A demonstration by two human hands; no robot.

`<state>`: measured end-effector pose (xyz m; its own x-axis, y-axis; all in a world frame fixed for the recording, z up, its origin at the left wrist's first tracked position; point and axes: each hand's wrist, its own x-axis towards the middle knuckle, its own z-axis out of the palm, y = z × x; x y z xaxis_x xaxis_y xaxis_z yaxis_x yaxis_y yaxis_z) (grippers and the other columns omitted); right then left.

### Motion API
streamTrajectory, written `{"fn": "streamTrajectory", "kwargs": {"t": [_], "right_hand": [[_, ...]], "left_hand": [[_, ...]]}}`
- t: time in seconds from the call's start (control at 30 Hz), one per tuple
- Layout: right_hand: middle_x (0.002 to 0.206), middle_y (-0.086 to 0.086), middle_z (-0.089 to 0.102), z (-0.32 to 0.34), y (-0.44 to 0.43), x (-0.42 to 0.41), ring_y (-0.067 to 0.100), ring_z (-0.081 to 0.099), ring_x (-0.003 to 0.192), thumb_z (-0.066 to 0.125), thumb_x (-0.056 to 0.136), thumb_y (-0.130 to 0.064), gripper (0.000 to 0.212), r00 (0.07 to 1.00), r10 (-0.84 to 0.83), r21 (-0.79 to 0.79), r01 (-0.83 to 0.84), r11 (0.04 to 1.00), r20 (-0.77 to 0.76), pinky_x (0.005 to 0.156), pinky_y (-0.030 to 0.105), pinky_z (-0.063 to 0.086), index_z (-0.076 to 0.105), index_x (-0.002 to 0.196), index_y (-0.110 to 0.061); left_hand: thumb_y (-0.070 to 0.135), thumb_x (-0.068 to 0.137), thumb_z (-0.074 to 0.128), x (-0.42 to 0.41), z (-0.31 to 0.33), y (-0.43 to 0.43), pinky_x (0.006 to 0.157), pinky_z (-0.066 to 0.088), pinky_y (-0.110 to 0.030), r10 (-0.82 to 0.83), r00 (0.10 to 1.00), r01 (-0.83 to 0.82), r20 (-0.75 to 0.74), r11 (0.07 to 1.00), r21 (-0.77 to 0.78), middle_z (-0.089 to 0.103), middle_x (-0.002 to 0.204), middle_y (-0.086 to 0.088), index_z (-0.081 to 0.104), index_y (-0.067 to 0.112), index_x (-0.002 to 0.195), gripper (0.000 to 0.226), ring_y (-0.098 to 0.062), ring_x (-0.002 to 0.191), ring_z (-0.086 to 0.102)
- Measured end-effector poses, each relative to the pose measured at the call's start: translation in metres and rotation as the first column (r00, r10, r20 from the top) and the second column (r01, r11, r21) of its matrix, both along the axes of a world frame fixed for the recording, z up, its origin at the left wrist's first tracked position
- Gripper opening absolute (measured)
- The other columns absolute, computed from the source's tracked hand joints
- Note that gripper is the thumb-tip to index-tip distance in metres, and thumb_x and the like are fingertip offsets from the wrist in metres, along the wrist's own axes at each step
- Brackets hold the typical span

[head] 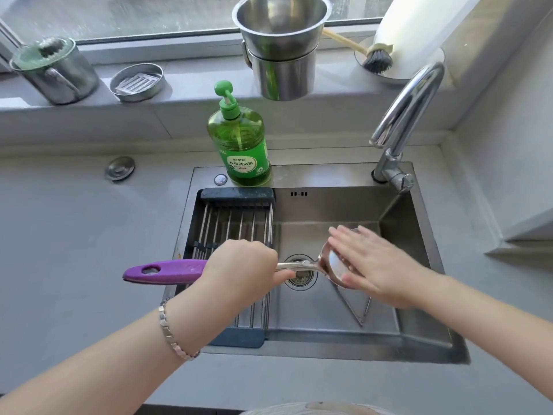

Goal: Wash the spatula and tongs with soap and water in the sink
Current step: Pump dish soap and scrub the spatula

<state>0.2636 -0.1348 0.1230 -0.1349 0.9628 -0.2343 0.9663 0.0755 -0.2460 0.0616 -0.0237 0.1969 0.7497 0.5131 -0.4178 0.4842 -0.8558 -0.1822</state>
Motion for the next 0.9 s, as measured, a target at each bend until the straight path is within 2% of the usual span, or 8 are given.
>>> {"fn": "streamTrajectory", "kwargs": {"t": [0.1,0.17,0.3,0.4,0.53,0.73,0.8,0.9], "right_hand": [[0.131,0.004,0.054,0.003,0.013,-0.008,0.02,0.044,0.127,0.024,0.095,-0.048,0.056,0.987,-0.007,0.014,0.009,1.0,-0.158,0.113,0.028,0.02,0.05,0.131,-0.015],[0.108,0.001,0.065,0.002,0.019,-0.016,0.018,0.057,0.101,0.041,0.097,-0.036,0.032,0.979,0.0,-0.075,-0.015,0.997,-0.204,0.093,0.03,0.041,0.063,0.112,-0.02],[0.067,0.002,0.062,0.012,0.024,0.011,0.006,0.05,0.06,0.068,0.082,-0.034,0.021,0.794,-0.417,-0.445,0.208,0.871,-0.443,0.059,0.022,0.04,0.073,0.078,-0.014],[0.06,-0.006,0.053,0.018,0.027,0.027,0.007,0.045,0.056,0.066,0.084,-0.033,0.026,0.732,-0.495,-0.523,0.223,0.823,-0.467,0.059,0.022,0.037,0.074,0.08,-0.009],[0.07,-0.001,0.069,0.025,0.023,0.04,0.007,0.064,0.061,0.064,0.087,-0.025,0.019,0.59,-0.625,-0.641,0.223,0.734,-0.511,0.059,0.016,0.05,0.073,0.079,-0.009],[0.062,0.006,0.057,0.027,0.036,-0.012,0.016,0.045,0.057,0.062,0.084,-0.044,0.04,0.913,-0.27,-0.363,0.151,0.919,-0.306,0.055,0.027,0.035,0.068,0.07,-0.007],[0.06,0.007,0.052,0.028,0.038,-0.023,0.018,0.041,0.056,0.057,0.088,-0.043,0.042,0.946,-0.197,-0.336,0.104,0.936,-0.256,0.055,0.028,0.033,0.063,0.064,-0.009],[0.048,0.0,0.039,0.031,0.033,0.0,0.015,0.035,0.047,0.053,0.089,-0.046,0.052,0.901,-0.356,-0.293,0.28,0.914,-0.25,0.049,0.027,0.028,0.042,0.048,-0.015]], "left_hand": [[0.06,0.094,0.025,0.004,0.0,-0.001,0.044,0.027,-0.023,-0.131,0.991,0.13,0.012,0.99,0.05,0.034,0.055,0.003,0.039,0.014,0.064,0.057,-0.019,0.058,0.046],[0.059,0.095,0.025,0.004,0.0,-0.001,0.042,0.022,-0.022,-0.217,0.976,0.216,-0.006,0.974,0.071,0.033,0.055,0.004,0.034,0.014,0.06,0.057,-0.02,0.06,0.047],[0.063,0.092,0.02,-0.005,-0.002,0.001,0.044,0.027,-0.023,-0.212,0.977,0.214,-0.035,0.976,0.05,0.035,0.057,0.004,0.046,0.014,0.07,0.059,-0.019,0.06,0.049],[0.063,0.092,0.02,-0.005,-0.002,-0.001,0.052,0.036,-0.026,-0.162,0.986,0.163,-0.029,0.987,0.017,0.035,0.057,0.004,0.039,0.014,0.064,0.06,-0.019,0.06,0.049],[0.063,0.092,0.019,-0.007,0.001,0.002,0.058,0.044,-0.026,-0.12,0.989,0.121,-0.083,0.993,0.008,0.038,0.058,0.003,0.047,0.013,0.076,0.059,-0.018,0.061,0.051],[0.063,0.092,0.022,0.009,0.001,-0.006,0.044,0.025,-0.022,-0.213,0.973,0.216,-0.086,0.976,0.03,0.035,0.056,0.003,0.048,0.014,0.074,0.059,-0.02,0.058,0.046],[0.063,0.092,0.023,0.012,0.001,-0.009,0.045,0.024,-0.023,-0.222,0.973,0.224,-0.071,0.974,0.022,0.033,0.057,0.003,0.048,0.014,0.075,0.057,-0.02,0.059,0.044],[0.062,0.092,0.021,0.003,0.003,-0.004,0.054,0.035,-0.026,-0.155,0.985,0.157,-0.078,0.987,0.024,0.035,0.057,0.004,0.046,0.014,0.074,0.057,-0.02,0.06,0.047]]}}
